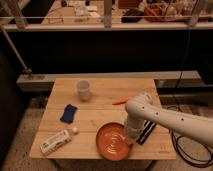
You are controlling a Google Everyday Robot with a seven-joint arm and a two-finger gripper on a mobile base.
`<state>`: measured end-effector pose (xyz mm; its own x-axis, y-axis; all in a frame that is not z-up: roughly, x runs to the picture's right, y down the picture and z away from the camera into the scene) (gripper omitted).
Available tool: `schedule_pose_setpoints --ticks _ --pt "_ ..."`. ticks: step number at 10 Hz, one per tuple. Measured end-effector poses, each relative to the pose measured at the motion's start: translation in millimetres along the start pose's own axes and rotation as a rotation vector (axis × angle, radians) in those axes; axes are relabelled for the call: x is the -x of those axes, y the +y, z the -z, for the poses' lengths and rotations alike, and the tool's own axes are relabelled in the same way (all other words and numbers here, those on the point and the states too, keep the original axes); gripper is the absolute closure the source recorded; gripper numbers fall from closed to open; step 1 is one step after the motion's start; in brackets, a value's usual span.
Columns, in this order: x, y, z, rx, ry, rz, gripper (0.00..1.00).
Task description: Push the ceramic bowl across the table
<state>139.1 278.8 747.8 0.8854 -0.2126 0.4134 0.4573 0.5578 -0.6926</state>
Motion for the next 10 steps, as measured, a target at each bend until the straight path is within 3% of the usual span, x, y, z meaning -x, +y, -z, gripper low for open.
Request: schedule_pose_setpoints --ticks 10 --pt "-5.9 0.1 0.7 0.002 0.009 0.024 0.99"
